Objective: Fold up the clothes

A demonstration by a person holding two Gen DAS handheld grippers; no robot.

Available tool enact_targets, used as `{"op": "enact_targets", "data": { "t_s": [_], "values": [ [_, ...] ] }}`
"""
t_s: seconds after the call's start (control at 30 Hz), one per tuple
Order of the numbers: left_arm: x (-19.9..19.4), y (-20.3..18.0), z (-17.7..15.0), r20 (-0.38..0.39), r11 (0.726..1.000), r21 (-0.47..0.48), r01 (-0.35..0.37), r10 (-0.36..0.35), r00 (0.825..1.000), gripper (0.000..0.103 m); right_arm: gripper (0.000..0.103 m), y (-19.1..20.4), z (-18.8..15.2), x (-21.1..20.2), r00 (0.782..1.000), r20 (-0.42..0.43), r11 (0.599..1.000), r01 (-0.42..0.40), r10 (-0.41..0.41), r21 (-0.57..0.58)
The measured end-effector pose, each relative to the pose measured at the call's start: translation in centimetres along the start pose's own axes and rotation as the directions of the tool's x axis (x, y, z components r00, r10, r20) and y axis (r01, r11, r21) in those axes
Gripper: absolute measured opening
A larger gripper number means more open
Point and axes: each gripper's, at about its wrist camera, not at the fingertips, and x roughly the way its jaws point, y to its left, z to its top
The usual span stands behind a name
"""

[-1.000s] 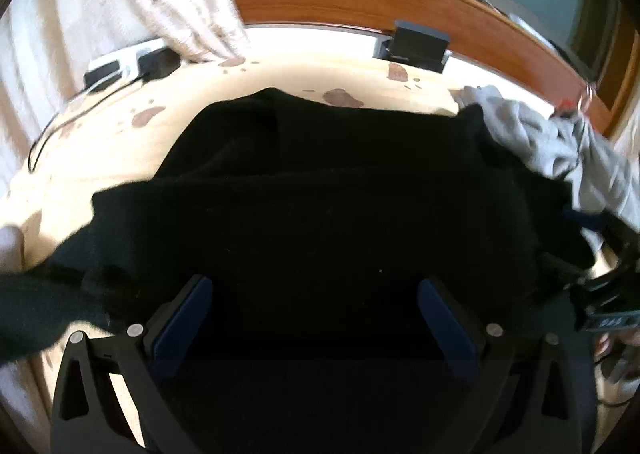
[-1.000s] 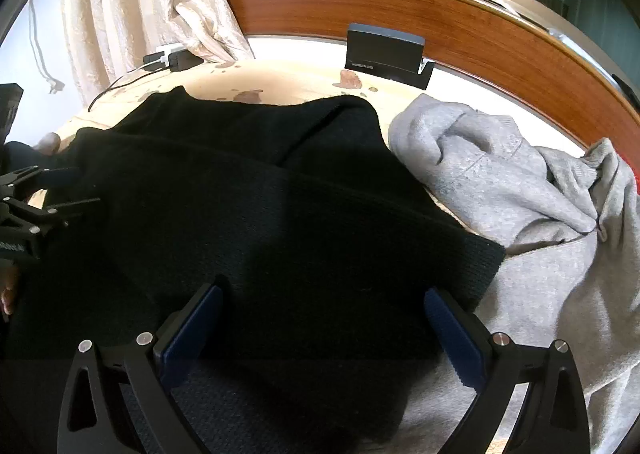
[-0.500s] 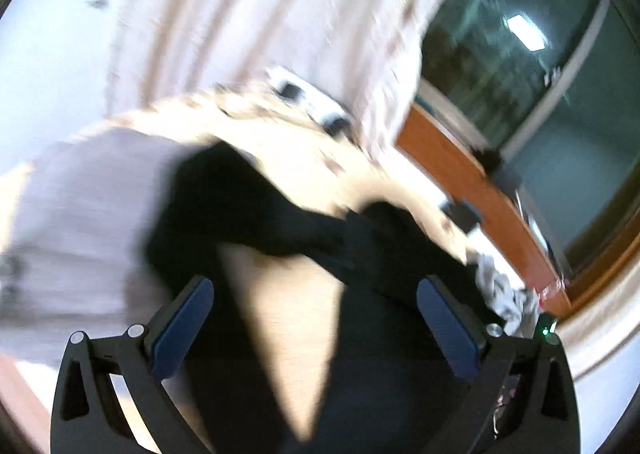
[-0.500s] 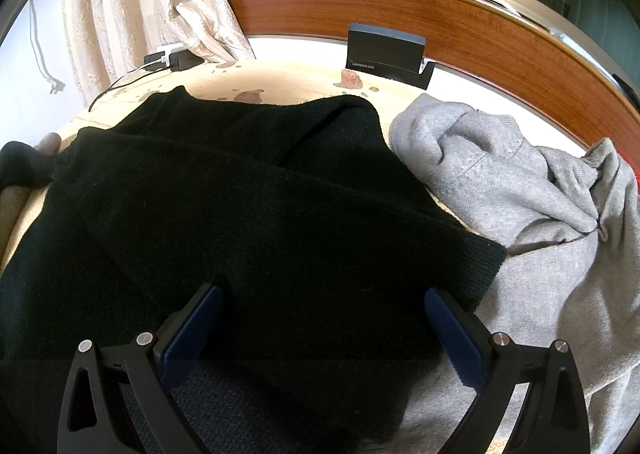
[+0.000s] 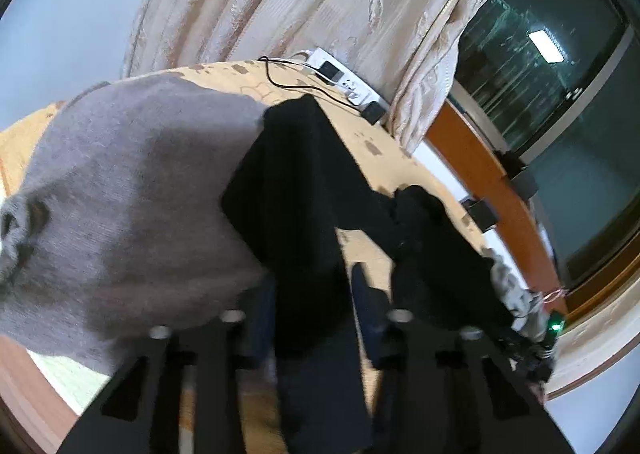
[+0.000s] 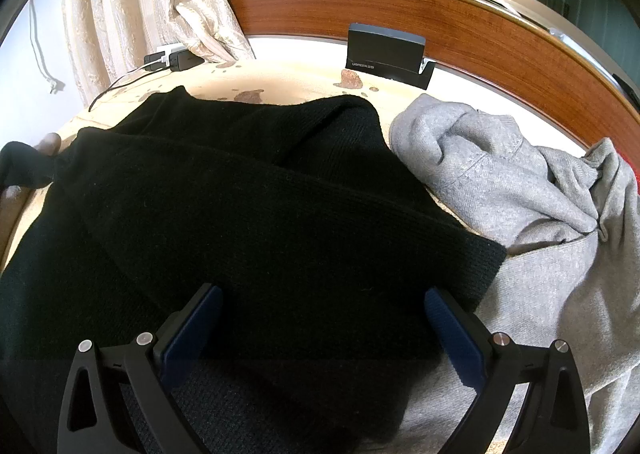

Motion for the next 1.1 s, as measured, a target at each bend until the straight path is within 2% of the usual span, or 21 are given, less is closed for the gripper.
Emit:
{"op": "enact_targets", "data": {
  "t_s": [0.13,0.27,0.33,0.43,0.57,0.67,0.8,0.87,0.97,1.0,1.07,1.1],
  "values": [
    [-1.2,0.4,0.4,0.02,1.0,-0.023,0.018,-0.018,1.0,0.01,0.102,0.0,0.0,0.0,1.0,0.0,1.0,-0.001,0.001,0.0],
    [-4.3,-0.7,1.9,0.135,0.999,-0.002,0.051,-0.05,0.99,0.01,0.102,0.0,0.0,0.0,1.0,0.0,1.0,-0.001,0.001,0.0],
    [-6.5,-1.2,3.0,0.207,0.997,-0.003,0.08,-0.078,0.975,0.01,0.102,0.0,0.0,0.0,1.0,0.0,1.0,-0.001,0.001,0.0],
    [-10.3,-2.1,4.7,0.314,0.989,0.002,0.147,-0.14,0.939,0.01,0.102,0.0,0.0,0.0,1.0,0.0,1.0,-0.001,0.001,0.0],
    [-13.4,-2.9,6.6,0.364,0.962,0.016,0.273,-0.26,0.895,0.01,0.102,-0.1,0.0,0.0,1.0,0.001,1.0,-0.002,0.002,-0.001],
    [-14.4,-5.2,7.7,0.362,0.953,0.085,0.292,-0.302,0.882,0.01,0.102,-0.1,0.0,0.0,1.0,0.001,1.0,-0.002,0.002,-0.001],
    [-13.0,-9.8,8.6,0.304,0.933,0.149,0.328,-0.359,0.882,0.01,0.102,-0.1,0.0,0.0,1.0,0.001,1.0,-0.001,0.001,-0.002],
    [-11.6,-13.3,9.0,0.266,0.918,0.199,0.343,-0.388,0.883,0.01,0.102,-0.1,0.0,0.1,1.0,0.001,1.0,-0.001,0.001,-0.002],
    [-8.1,-20.1,9.2,0.151,0.887,0.285,0.364,-0.416,0.897,0.01,0.102,0.0,0.0,0.1,1.0,0.002,1.0,-0.001,0.001,-0.003],
    [-6.7,-22.5,9.1,0.093,0.872,0.305,0.384,-0.428,0.899,0.013,0.102,0.0,0.0,0.1,1.0,0.002,1.0,-0.001,0.001,-0.002],
    [-2.3,-26.6,6.5,-0.048,0.843,0.326,0.427,-0.437,0.898,0.026,0.102,-0.1,0.0,0.1,1.0,0.002,1.0,-0.006,0.006,0.001],
    [0.2,-28.7,4.7,-0.138,0.825,0.343,0.449,-0.429,0.893,0.044,0.102,-0.1,0.0,0.1,1.0,0.002,1.0,-0.009,0.009,0.003]
  ]
}}
